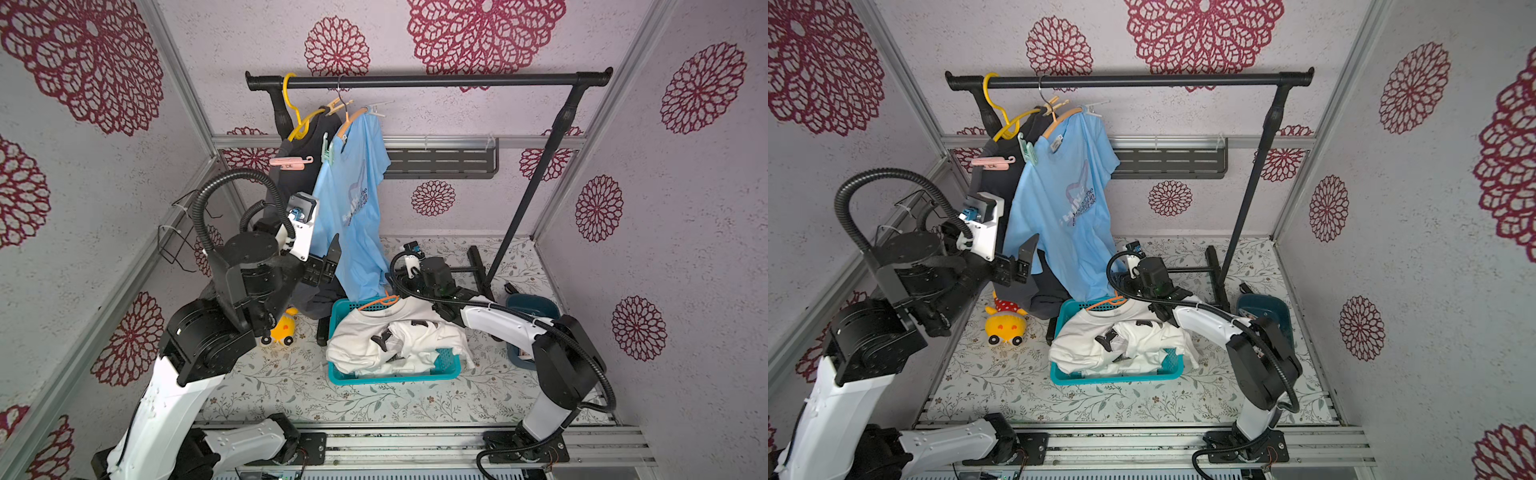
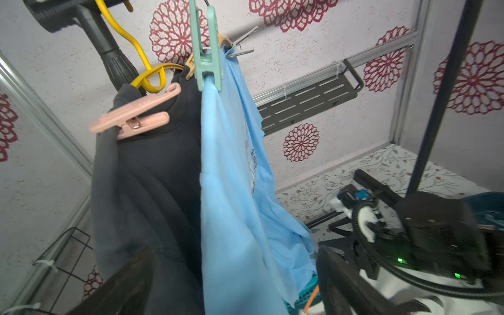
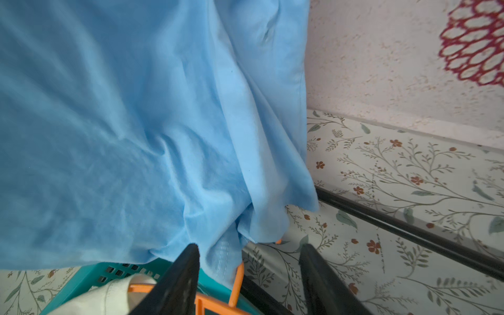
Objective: Use clothespins to secure the t-shirt on both sides of the hanger
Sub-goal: Hang the hanger on the clothesline, then adjust the T-shirt on the hanger.
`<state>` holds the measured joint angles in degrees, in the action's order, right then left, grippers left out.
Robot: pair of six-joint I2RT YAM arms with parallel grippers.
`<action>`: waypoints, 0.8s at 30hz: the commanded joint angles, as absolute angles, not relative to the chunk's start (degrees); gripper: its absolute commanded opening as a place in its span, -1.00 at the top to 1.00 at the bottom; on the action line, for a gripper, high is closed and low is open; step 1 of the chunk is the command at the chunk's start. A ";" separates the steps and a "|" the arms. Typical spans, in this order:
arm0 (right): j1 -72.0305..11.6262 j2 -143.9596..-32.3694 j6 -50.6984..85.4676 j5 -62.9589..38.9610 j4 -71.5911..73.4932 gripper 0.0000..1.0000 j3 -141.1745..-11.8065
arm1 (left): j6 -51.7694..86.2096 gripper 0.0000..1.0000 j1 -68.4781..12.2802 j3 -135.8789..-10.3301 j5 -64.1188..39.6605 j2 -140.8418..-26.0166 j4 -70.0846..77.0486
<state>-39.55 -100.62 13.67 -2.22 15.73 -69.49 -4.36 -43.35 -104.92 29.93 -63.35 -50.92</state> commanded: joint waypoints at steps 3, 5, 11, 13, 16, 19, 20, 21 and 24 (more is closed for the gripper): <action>-39.78 -105.89 15.59 -4.06 18.86 -0.14 -75.91 | 3.40 -0.83 -44.21 -97.80 18.06 -57.89 -52.45; -39.81 -108.47 16.34 -4.27 20.48 -0.03 -78.01 | 4.10 -0.84 -44.23 -94.08 15.65 -55.47 -51.54; -39.80 -116.08 17.08 -3.81 19.94 0.54 -87.27 | 7.18 -0.86 -44.21 -81.59 12.78 -46.50 -47.50; -39.81 -117.11 17.36 -3.38 20.89 0.94 -88.61 | 8.78 -0.83 -44.21 -77.64 13.23 -43.99 -46.92; -40.19 -116.44 18.15 -4.12 21.08 1.00 -90.12 | 10.43 -0.76 -44.21 -73.61 12.70 -41.83 -48.05; -41.53 -114.90 17.03 -4.69 24.58 1.00 -89.41 | 11.58 -0.76 -44.21 -69.68 13.09 -40.79 -47.17; -41.87 -115.03 16.78 -5.17 25.73 1.00 -89.45 | 11.60 -0.76 -44.22 -68.59 13.18 -40.85 -46.52; -42.01 -115.52 16.92 -5.61 26.35 1.00 -89.90 | 11.84 -0.75 -44.21 -67.83 13.21 -40.95 -46.24; -42.01 -118.42 18.47 -6.07 24.34 1.00 -93.45 | 12.94 -0.75 -44.21 -66.77 13.39 -42.04 -45.56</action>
<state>-41.47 -118.34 17.28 -4.78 21.28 -89.34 9.89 -43.62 -67.42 13.50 -41.36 -48.64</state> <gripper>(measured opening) 0.048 0.877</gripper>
